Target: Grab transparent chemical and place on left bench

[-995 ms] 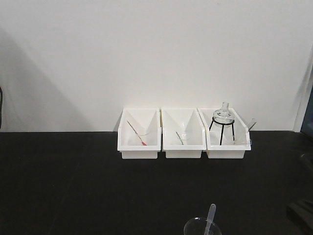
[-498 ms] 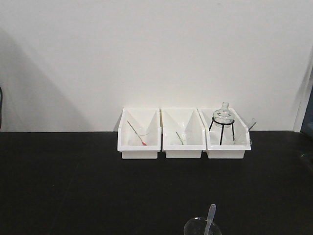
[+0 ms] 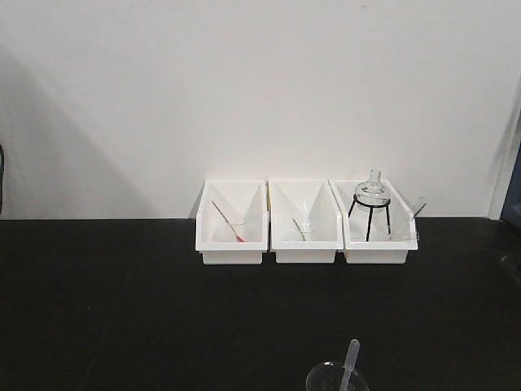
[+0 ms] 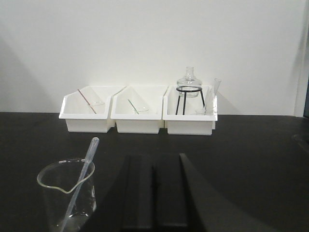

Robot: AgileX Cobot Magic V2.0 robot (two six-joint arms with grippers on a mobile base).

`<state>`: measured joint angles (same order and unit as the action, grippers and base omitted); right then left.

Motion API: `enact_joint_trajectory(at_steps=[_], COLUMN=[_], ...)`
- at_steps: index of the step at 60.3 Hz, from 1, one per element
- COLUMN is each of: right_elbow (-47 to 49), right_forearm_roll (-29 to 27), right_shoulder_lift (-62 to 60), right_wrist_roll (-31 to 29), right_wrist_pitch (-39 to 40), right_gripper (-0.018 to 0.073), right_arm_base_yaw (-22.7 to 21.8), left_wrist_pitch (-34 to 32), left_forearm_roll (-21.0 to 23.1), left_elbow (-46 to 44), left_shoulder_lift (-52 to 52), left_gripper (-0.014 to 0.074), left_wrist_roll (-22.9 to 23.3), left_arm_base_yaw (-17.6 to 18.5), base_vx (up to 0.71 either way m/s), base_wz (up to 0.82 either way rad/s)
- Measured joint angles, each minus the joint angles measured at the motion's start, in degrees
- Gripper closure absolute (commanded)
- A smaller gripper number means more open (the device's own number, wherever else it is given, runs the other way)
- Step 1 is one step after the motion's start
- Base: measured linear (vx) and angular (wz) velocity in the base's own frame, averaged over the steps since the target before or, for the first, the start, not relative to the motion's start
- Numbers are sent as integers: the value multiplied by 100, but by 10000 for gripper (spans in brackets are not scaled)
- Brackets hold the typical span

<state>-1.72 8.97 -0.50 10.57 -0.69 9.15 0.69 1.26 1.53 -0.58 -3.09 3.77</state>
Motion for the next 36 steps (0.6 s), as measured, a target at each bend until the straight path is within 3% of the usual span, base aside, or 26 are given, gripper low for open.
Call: enact_joint_trajectory(at_steps=[36], right_elbow=[0], right_forearm_roll=[-100], right_shoulder_lift=[0], right_wrist_roll=[13], right_wrist_pitch=[-35], right_gripper=[567], right_arm_base_yaw=[-46], left_wrist_pitch=[0], left_forearm_roll=[0], left_elbow=[0], left_shoulder_lift=[0], left_gripper=[600], left_wrist_roll=[0], left_arm_base_yaw=[0], base_vx=[0], base_wz=[0])
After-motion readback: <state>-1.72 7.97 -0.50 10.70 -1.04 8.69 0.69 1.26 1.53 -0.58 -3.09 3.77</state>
